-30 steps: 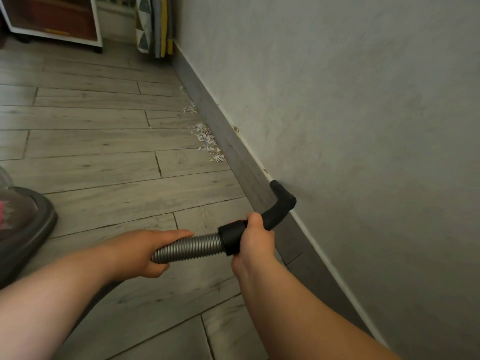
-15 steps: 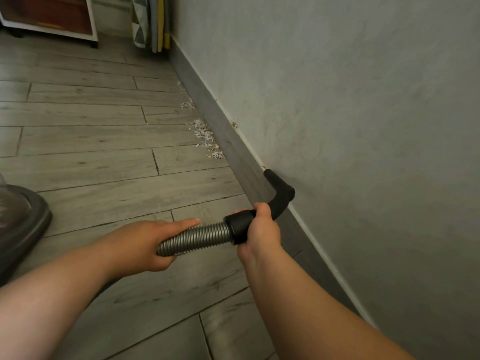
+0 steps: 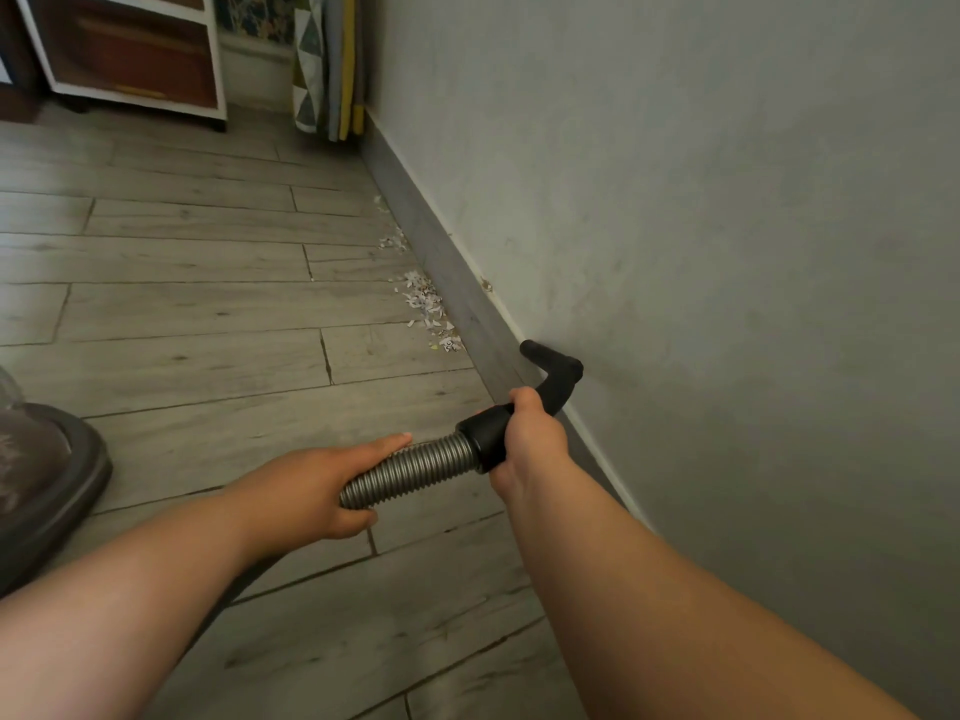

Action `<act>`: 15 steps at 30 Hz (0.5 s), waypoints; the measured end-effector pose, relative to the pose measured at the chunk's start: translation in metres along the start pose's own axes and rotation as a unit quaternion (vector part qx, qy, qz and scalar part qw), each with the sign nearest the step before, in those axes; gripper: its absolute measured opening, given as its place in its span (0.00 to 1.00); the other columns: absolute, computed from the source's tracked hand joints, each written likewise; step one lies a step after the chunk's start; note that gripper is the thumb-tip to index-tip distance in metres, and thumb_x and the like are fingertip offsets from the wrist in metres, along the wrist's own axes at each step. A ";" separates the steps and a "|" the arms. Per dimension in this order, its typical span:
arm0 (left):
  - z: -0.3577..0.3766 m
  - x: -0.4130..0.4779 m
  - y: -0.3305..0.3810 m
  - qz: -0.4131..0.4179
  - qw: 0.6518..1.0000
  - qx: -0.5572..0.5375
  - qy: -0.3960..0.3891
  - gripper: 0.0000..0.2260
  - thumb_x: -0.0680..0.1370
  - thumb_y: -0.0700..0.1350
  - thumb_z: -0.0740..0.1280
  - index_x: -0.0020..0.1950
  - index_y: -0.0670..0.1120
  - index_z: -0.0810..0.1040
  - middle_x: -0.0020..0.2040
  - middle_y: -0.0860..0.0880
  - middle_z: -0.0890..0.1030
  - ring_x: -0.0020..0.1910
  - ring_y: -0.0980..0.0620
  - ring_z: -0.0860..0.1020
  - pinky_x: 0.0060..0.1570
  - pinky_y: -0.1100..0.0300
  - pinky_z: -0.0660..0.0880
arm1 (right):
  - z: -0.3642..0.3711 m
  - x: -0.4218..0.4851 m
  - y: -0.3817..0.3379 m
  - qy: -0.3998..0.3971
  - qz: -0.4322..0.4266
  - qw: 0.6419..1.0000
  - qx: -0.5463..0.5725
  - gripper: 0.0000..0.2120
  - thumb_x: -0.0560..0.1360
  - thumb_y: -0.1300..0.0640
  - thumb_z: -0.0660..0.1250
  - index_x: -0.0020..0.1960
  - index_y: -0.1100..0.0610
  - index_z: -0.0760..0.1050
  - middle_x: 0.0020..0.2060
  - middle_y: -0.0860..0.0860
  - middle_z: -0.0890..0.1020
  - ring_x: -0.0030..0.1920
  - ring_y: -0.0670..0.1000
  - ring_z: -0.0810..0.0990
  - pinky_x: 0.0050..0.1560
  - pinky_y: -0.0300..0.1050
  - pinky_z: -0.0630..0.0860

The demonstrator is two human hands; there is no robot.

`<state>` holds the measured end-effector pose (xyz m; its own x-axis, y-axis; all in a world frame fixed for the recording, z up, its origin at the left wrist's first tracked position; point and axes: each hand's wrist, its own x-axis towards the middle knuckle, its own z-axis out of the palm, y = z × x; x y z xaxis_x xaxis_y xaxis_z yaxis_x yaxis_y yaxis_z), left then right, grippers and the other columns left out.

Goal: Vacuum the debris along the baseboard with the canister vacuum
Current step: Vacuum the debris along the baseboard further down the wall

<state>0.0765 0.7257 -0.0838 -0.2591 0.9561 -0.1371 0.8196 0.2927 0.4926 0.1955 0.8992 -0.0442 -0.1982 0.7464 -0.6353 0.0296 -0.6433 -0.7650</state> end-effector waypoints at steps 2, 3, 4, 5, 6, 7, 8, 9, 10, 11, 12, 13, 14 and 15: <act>-0.005 0.009 -0.003 -0.002 1.000 -0.005 0.005 0.37 0.76 0.54 0.68 0.70 0.72 0.44 0.61 0.60 0.73 0.48 0.61 0.73 0.46 0.73 0.67 | 0.009 0.008 -0.008 -0.001 0.004 1.000 -0.009 0.14 0.76 0.53 0.66 0.59 0.57 0.70 0.47 0.56 0.80 0.46 0.57 0.81 0.50 0.58 0.80; -0.007 0.013 -0.004 -0.004 1.000 -0.002 0.003 0.37 0.76 0.54 0.68 0.71 0.71 0.44 0.59 0.60 0.74 0.46 0.62 0.73 0.44 0.75 0.66 | 0.014 0.012 -0.011 -0.002 0.005 1.000 -0.017 0.14 0.76 0.53 0.66 0.59 0.57 0.70 0.47 0.56 0.80 0.46 0.57 0.81 0.49 0.57 0.81; -0.009 0.017 -0.006 -0.007 1.000 0.000 0.001 0.37 0.76 0.54 0.68 0.72 0.71 0.45 0.57 0.60 0.74 0.44 0.62 0.72 0.41 0.76 0.66 | 0.018 0.016 -0.014 -0.002 0.006 1.000 -0.023 0.15 0.76 0.53 0.66 0.60 0.57 0.70 0.47 0.56 0.80 0.45 0.58 0.81 0.47 0.56 0.81; -0.010 0.021 -0.008 -0.011 1.000 0.003 0.001 0.37 0.76 0.54 0.68 0.72 0.71 0.44 0.55 0.59 0.74 0.42 0.62 0.72 0.39 0.76 0.66 | 0.024 0.021 -0.017 -0.003 0.004 1.000 -0.030 0.15 0.76 0.53 0.66 0.60 0.57 0.70 0.47 0.57 0.80 0.45 0.58 0.81 0.44 0.55 0.81; -0.011 0.024 -0.009 -0.015 1.000 0.006 0.003 0.37 0.76 0.54 0.68 0.72 0.71 0.44 0.55 0.59 0.75 0.42 0.62 0.72 0.39 0.75 0.66 | 0.027 0.025 -0.019 -0.003 0.002 0.999 -0.037 0.16 0.76 0.52 0.66 0.61 0.56 0.70 0.48 0.57 0.80 0.45 0.58 0.81 0.42 0.55 0.81; -0.011 0.028 -0.010 -0.020 1.000 0.007 0.006 0.37 0.76 0.54 0.67 0.72 0.72 0.44 0.55 0.58 0.75 0.43 0.61 0.73 0.39 0.74 0.66 | 0.032 0.030 -0.021 -0.001 0.001 0.999 -0.045 0.17 0.76 0.52 0.66 0.62 0.56 0.70 0.48 0.56 0.80 0.44 0.58 0.81 0.42 0.55 0.81; -0.012 0.032 -0.012 -0.024 1.000 0.007 0.009 0.37 0.76 0.54 0.67 0.72 0.72 0.44 0.55 0.58 0.76 0.44 0.60 0.74 0.40 0.73 0.67 | 0.036 0.035 -0.024 0.000 0.000 0.999 -0.051 0.17 0.76 0.51 0.66 0.62 0.56 0.70 0.48 0.56 0.80 0.44 0.58 0.81 0.43 0.56 0.81; -0.012 0.037 -0.013 -0.029 0.999 0.005 0.012 0.37 0.76 0.54 0.67 0.72 0.71 0.44 0.54 0.57 0.76 0.44 0.59 0.74 0.40 0.72 0.67 | 0.040 0.039 -0.026 0.000 0.000 0.998 -0.055 0.17 0.76 0.51 0.66 0.61 0.56 0.70 0.48 0.57 0.80 0.44 0.58 0.81 0.43 0.56 0.81; -0.012 0.042 -0.016 -0.037 0.999 0.002 0.014 0.37 0.76 0.53 0.67 0.73 0.71 0.44 0.54 0.57 0.75 0.45 0.58 0.74 0.41 0.71 0.67 | 0.045 0.044 -0.028 -0.003 0.000 0.998 -0.058 0.16 0.76 0.52 0.65 0.61 0.57 0.70 0.47 0.57 0.80 0.44 0.58 0.81 0.43 0.56 0.80; -0.011 0.046 -0.018 -0.046 0.999 0.000 0.015 0.37 0.76 0.53 0.67 0.73 0.70 0.44 0.54 0.56 0.75 0.45 0.58 0.74 0.41 0.71 0.67 | 0.049 0.048 -0.031 -0.006 -0.002 0.998 -0.062 0.16 0.76 0.52 0.65 0.61 0.57 0.70 0.47 0.57 0.80 0.44 0.58 0.80 0.42 0.55 0.80; -0.010 0.051 -0.021 -0.054 0.998 0.000 0.019 0.37 0.76 0.54 0.67 0.73 0.70 0.44 0.55 0.55 0.76 0.46 0.57 0.74 0.41 0.70 0.67 | 0.054 0.052 -0.033 -0.008 -0.004 0.998 -0.066 0.16 0.76 0.52 0.65 0.61 0.57 0.70 0.47 0.57 0.80 0.44 0.58 0.80 0.42 0.55 0.80; -0.009 0.055 -0.023 -0.061 0.998 0.000 0.021 0.37 0.76 0.54 0.67 0.74 0.70 0.44 0.56 0.55 0.76 0.47 0.57 0.74 0.42 0.69 0.67 | 0.059 0.055 -0.035 -0.010 -0.004 0.997 -0.072 0.16 0.76 0.52 0.65 0.61 0.58 0.70 0.47 0.57 0.79 0.44 0.58 0.80 0.42 0.55 0.79; -0.008 0.060 -0.025 -0.068 0.997 -0.001 0.024 0.37 0.76 0.54 0.67 0.74 0.69 0.44 0.57 0.54 0.76 0.47 0.57 0.74 0.43 0.69 0.67 | 0.064 0.058 -0.038 -0.013 -0.004 0.997 -0.078 0.16 0.76 0.53 0.66 0.61 0.58 0.70 0.47 0.57 0.79 0.44 0.58 0.80 0.43 0.55 0.79; -0.008 0.065 -0.028 -0.074 0.997 -0.004 0.026 0.37 0.76 0.54 0.67 0.74 0.69 0.44 0.57 0.54 0.76 0.47 0.57 0.74 0.42 0.70 0.67 | 0.069 0.062 -0.041 -0.017 -0.007 0.996 -0.084 0.16 0.77 0.53 0.65 0.61 0.58 0.70 0.47 0.57 0.79 0.44 0.57 0.80 0.44 0.55 0.79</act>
<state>0.0331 0.7792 -0.0992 -0.4025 0.9006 -0.1642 0.7665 0.4296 0.4774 0.1142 0.9600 -0.0452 -0.2325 0.7466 -0.6233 0.1905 -0.5935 -0.7820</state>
